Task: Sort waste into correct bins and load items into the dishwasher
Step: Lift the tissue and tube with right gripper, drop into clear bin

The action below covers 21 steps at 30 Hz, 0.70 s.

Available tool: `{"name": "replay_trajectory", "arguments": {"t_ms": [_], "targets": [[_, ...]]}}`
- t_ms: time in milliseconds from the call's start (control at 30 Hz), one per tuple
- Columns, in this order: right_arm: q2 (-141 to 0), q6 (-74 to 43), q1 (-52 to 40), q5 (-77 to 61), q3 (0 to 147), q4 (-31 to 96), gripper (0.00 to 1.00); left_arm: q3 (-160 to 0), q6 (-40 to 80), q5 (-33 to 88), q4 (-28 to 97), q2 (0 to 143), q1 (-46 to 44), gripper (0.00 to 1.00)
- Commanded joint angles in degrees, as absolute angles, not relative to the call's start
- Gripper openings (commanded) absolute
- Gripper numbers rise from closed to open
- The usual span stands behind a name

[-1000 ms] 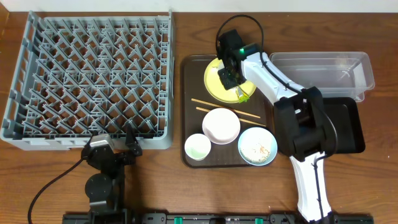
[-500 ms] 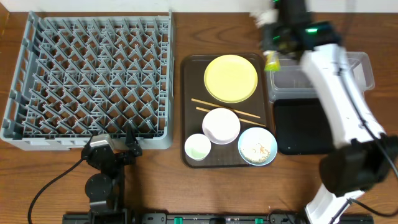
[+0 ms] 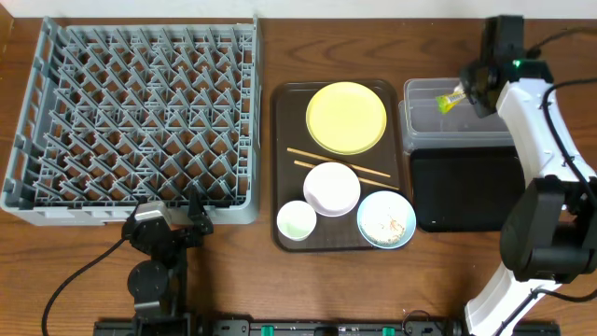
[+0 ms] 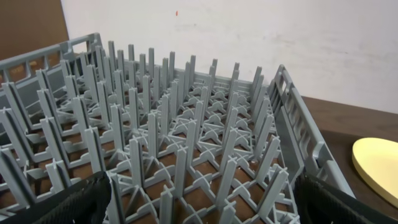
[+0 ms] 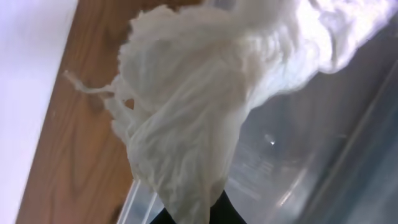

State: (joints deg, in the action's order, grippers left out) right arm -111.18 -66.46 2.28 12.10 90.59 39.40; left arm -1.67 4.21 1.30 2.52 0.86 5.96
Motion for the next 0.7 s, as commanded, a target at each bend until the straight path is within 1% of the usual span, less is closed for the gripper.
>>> {"name": "replay_trajectory", "arguments": {"t_ms": [0, 67, 133, 167, 200, 267, 333, 433, 467, 567, 667], "targets": [[-111.7, -72.8, 2.7, 13.5, 87.0, 37.0, 0.03, -0.2, 3.5, 0.6, 4.0, 0.7, 6.0, 0.95], [-111.7, -72.8, 2.7, 13.5, 86.6, 36.9, 0.11, -0.2, 3.5, 0.6, 4.0, 0.7, 6.0, 0.95], [-111.7, -72.8, 2.7, 13.5, 86.6, 36.9, 0.29, -0.2, 3.5, 0.6, 4.0, 0.7, 6.0, 0.95], [-111.6, -72.8, 2.7, 13.5, 86.6, 36.8, 0.41, -0.2, 3.5, 0.6, 4.0, 0.7, 6.0, 0.95], [-111.5, -72.7, 2.7, 13.5, 86.6, 36.8, 0.49, -0.2, 3.5, 0.6, 4.0, 0.7, 6.0, 0.95], [-111.0, -71.1, 2.7, 13.3, 86.6, 36.4, 0.59, -0.2, 3.5, 0.6, 4.0, 0.7, 6.0, 0.95], [-110.1, -67.2, 2.7, 13.0, 86.7, 35.3, 0.65, -0.2, 3.5, 0.6, 4.0, 0.7, 6.0, 0.95], [-107.9, -59.2, 2.7, 12.0, 87.3, 35.1, 0.79, -0.2, 3.5, 0.6, 4.0, 0.7, 6.0, 0.95], [-106.8, -56.3, 2.7, 11.5, 87.3, 35.1, 0.82, -0.2, 3.5, 0.6, 4.0, 0.7, 6.0, 0.95], [-103.0, -47.5, 2.5, 9.7, 87.3, 35.0, 0.86, -0.2, 3.5, 0.6, 4.0, 0.7, 6.0, 0.95], [-98.1, -35.7, 2.1, 3.6, 87.3, 34.9, 0.89, -0.2, 3.5, 0.6, 4.0, 0.7, 6.0, 0.95]]}}
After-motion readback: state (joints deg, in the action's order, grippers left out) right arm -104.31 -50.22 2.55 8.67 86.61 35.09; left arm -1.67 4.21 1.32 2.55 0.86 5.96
